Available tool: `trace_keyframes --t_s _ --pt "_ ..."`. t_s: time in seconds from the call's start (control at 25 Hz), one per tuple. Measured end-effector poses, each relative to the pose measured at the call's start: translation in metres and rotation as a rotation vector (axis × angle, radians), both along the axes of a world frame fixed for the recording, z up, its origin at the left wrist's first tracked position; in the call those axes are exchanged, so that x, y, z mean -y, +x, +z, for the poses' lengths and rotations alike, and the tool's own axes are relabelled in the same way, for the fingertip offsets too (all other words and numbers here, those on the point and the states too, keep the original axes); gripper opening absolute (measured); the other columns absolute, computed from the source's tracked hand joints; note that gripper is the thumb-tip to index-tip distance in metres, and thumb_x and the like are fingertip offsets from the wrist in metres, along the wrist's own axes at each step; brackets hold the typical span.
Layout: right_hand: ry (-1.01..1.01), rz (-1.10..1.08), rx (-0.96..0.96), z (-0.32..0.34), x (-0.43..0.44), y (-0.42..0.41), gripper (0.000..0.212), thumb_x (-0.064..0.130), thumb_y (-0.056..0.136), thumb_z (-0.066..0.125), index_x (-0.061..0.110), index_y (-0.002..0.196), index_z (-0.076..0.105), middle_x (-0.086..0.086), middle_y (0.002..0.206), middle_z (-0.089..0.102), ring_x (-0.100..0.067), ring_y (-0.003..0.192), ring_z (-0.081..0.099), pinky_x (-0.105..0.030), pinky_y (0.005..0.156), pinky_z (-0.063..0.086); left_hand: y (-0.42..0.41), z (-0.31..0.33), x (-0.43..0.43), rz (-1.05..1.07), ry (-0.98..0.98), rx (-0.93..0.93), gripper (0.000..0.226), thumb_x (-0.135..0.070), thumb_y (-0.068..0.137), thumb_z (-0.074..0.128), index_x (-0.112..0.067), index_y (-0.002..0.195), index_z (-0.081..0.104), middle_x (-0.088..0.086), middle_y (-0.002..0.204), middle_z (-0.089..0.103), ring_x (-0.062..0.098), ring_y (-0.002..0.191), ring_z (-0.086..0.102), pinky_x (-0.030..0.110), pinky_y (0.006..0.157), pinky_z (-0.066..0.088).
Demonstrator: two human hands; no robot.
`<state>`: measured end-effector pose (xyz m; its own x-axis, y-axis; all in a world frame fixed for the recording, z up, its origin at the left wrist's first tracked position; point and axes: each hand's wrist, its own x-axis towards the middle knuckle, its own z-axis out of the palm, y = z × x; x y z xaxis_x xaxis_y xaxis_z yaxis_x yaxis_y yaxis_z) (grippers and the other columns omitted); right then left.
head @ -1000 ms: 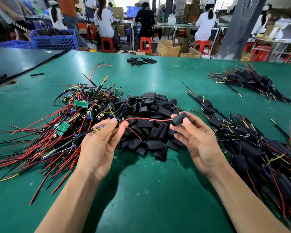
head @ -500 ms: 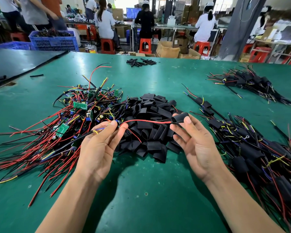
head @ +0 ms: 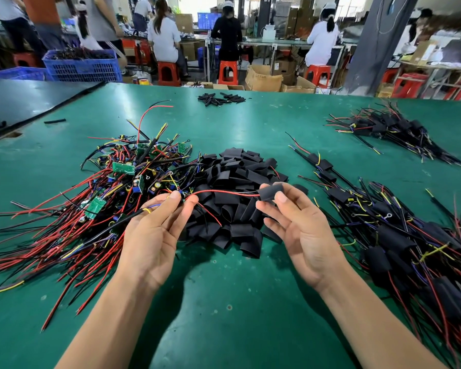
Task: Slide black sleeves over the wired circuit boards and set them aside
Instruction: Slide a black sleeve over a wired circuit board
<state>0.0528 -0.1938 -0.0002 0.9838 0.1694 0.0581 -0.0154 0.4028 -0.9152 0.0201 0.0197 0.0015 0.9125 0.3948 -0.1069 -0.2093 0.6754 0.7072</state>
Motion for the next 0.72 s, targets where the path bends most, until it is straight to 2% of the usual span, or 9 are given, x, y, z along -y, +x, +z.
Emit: trace_keyframes --t_s 0.08,0.16,0.32,0.4,0.6,0.72 --pt "-0.033 -0.038 0.025 -0.001 -0.003 -0.002 0.048 0.033 0.066 0.076 0.020 0.112 0.065 0.000 0.113 0.076 -0.018 0.099 0.073 -0.030 0.085 0.050 -0.001 0.002 0.003 -0.009 0.008 0.006 0.015 -0.006 0.074 0.069 -0.002 0.086 0.061 0.002 0.075 0.071 0.026 0.089 0.076 0.022 0.074 0.059" --pt "-0.033 -0.077 0.035 -0.005 -0.009 -0.004 0.045 0.029 0.065 0.078 0.020 0.108 0.068 -0.005 0.106 0.077 -0.020 0.096 0.074 -0.032 0.087 0.050 -0.004 0.004 0.012 -0.060 0.027 0.012 0.016 -0.008 0.076 0.068 -0.002 0.089 0.061 0.004 0.077 0.072 0.026 0.091 0.075 0.022 0.074 0.059" --pt "0.019 -0.085 0.008 -0.013 -0.018 -0.007 0.049 0.028 0.061 0.081 0.021 0.107 0.069 -0.007 0.103 0.077 -0.022 0.096 0.074 -0.032 0.088 0.052 -0.010 0.008 0.030 -0.273 -0.120 -0.005 0.030 -0.011 0.083 0.061 0.004 0.109 0.062 0.023 0.105 0.073 0.032 0.099 0.073 0.024 0.072 0.060" --pt "0.001 -0.080 0.029 -0.015 -0.018 -0.007 0.051 0.030 0.060 0.083 0.020 0.109 0.069 -0.008 0.106 0.077 -0.023 0.098 0.073 -0.031 0.086 0.054 -0.013 0.009 0.036 -0.356 -0.133 -0.014 0.034 -0.009 0.086 0.056 0.005 0.116 0.062 0.029 0.110 0.070 0.033 0.100 0.073 0.026 0.073 0.060" --pt "-0.019 -0.029 0.117 -0.015 -0.016 -0.007 0.037 0.024 0.064 0.087 0.023 0.099 0.075 -0.010 0.106 0.076 -0.019 0.095 0.071 -0.035 0.090 0.056 -0.015 0.006 0.039 -0.332 0.021 -0.092 0.033 -0.009 0.077 0.064 -0.002 0.109 0.068 0.021 0.092 0.075 0.022 0.078 0.076 0.024 0.064 0.060" --pt "0.024 0.018 0.119 -0.015 -0.017 -0.007 0.031 0.021 0.066 0.081 0.026 0.096 0.077 -0.009 0.104 0.077 -0.019 0.095 0.071 -0.036 0.092 0.056 -0.014 0.005 0.037 -0.323 0.043 -0.138 0.026 -0.014 0.076 0.067 -0.004 0.099 0.073 0.017 0.087 0.076 0.017 0.071 0.075 0.022 0.061 0.059"
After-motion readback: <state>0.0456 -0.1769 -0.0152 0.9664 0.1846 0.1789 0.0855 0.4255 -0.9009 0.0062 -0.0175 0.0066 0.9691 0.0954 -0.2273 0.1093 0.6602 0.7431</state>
